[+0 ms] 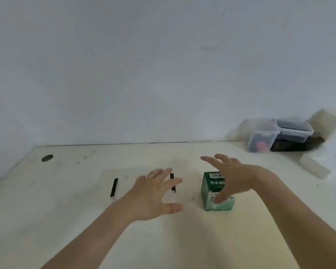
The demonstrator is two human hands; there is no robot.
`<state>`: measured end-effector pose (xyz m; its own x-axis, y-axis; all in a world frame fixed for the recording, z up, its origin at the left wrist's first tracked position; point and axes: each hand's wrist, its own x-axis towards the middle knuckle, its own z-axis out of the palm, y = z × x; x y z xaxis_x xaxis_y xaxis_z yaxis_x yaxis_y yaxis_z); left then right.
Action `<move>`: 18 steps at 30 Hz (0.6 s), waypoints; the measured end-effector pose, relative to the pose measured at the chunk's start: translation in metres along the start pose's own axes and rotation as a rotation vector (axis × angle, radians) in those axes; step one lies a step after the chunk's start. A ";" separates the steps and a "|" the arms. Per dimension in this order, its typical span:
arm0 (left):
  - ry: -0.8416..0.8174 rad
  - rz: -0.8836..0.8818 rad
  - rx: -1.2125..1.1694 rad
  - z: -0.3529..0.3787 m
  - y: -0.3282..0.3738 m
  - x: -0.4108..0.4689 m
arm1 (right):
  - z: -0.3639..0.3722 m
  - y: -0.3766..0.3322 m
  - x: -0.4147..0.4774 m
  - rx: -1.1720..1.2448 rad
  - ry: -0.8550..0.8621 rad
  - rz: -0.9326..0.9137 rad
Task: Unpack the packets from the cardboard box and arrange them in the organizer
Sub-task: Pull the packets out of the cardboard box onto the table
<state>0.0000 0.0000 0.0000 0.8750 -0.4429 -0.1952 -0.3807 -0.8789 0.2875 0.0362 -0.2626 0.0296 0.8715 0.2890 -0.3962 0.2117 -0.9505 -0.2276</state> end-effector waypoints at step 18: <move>0.792 -0.041 0.019 0.070 0.009 0.020 | 0.111 0.012 0.026 1.078 0.524 -0.297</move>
<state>-0.0068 -0.0292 -0.0672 0.8378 -0.1589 0.5223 -0.3427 -0.8978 0.2767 0.0124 -0.2534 -0.0819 0.9765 0.1605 0.1437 0.1753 -0.2042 -0.9631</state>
